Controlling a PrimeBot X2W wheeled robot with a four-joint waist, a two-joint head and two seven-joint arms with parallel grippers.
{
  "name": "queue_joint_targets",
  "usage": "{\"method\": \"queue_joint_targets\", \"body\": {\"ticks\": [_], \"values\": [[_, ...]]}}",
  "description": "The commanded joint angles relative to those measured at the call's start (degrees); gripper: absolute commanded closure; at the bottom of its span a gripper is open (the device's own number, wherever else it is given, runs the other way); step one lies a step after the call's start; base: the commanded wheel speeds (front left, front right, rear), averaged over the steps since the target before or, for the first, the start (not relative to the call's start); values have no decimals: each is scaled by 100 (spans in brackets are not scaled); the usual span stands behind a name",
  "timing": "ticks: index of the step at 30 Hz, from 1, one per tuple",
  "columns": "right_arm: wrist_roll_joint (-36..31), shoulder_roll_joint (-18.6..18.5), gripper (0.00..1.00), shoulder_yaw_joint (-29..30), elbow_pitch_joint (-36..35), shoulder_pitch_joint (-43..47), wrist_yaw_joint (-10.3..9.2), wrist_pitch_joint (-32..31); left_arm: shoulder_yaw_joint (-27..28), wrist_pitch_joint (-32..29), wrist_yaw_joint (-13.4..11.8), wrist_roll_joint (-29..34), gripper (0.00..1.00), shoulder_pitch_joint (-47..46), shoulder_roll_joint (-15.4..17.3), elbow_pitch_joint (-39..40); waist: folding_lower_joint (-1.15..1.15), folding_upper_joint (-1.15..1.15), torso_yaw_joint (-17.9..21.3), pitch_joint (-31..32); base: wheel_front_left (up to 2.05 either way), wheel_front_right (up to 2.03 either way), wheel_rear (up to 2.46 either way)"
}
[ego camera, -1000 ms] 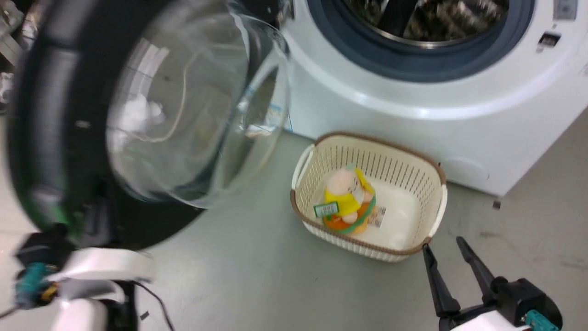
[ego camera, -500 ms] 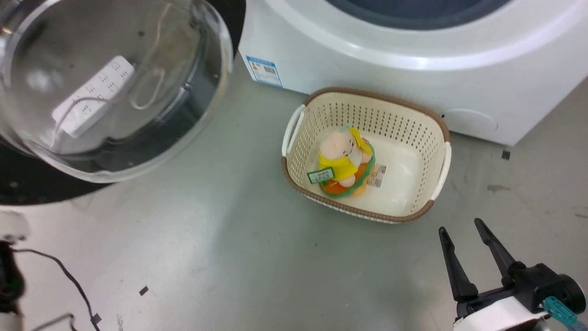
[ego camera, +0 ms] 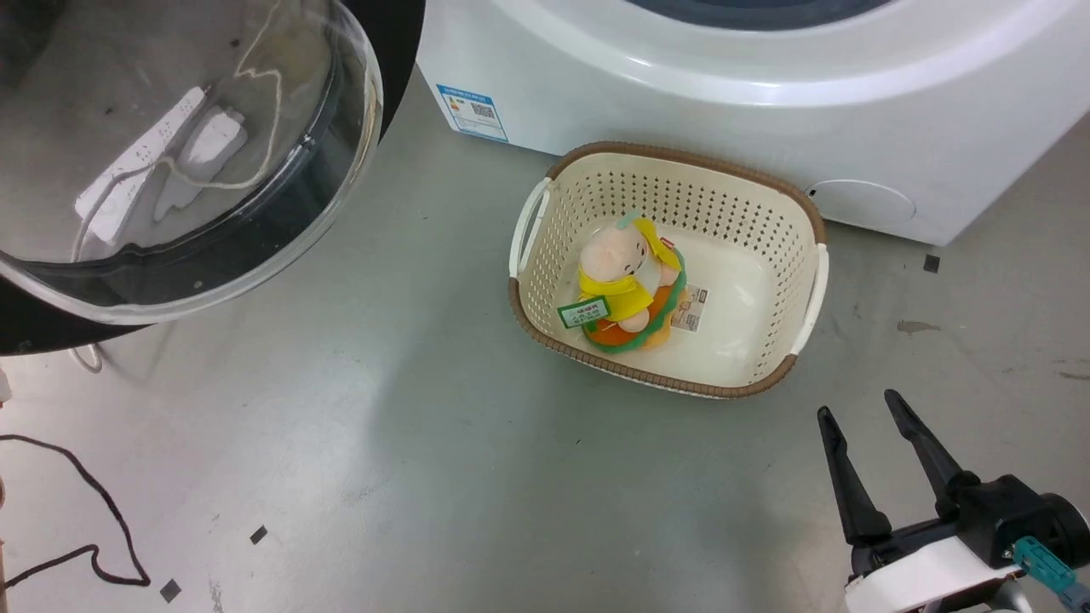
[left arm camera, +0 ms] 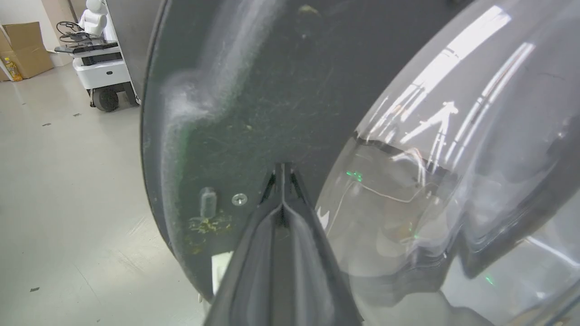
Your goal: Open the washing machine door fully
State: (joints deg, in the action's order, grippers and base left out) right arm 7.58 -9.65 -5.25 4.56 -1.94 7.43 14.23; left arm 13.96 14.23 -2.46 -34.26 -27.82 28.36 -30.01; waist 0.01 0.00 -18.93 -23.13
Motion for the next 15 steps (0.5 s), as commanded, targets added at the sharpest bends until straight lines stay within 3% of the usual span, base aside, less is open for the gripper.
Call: {"method": "queue_joint_targets", "body": {"ticks": [1, 9, 15], "values": [[-29, -1, 0, 9, -27, -80, 6, 2, 17, 46, 35, 46, 100, -95, 61, -69, -1, 0, 17, 43, 0, 0, 0], [3, 156, 0, 37, 98, -29, 6, 38, -70, 74, 294, 469, 100, 90, -83, 183, -1, 0, 160, 544, 0, 0, 0], [-13, 344, 0, 267, 67, 11, 6, 71, -458, 75, 476, 845, 100, 719, -724, 972, -1, 0, 439, 1125, 0, 0, 0]]}}
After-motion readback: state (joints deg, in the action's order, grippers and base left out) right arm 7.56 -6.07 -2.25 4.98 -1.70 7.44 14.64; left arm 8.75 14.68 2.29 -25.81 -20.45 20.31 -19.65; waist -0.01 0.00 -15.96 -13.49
